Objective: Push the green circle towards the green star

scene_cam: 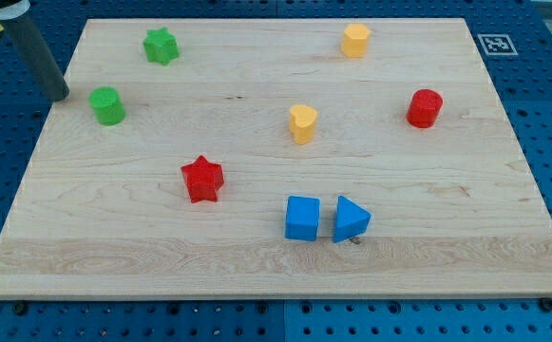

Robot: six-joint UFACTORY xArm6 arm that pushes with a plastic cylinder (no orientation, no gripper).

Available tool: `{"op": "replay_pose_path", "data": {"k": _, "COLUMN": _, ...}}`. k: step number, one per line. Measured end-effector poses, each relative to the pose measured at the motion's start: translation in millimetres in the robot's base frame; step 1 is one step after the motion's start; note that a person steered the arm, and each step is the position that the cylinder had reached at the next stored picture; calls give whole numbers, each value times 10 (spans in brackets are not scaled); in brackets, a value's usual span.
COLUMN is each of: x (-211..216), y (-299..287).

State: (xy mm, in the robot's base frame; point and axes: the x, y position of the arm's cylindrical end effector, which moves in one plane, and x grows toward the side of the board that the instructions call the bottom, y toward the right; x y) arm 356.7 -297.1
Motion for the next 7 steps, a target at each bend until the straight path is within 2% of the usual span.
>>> {"op": "replay_pose_path", "data": {"k": 3, "x": 384, "y": 185}}
{"op": "replay_pose_path", "data": {"k": 5, "x": 232, "y": 737}}
{"op": "replay_pose_path", "data": {"k": 7, "x": 313, "y": 1194}}
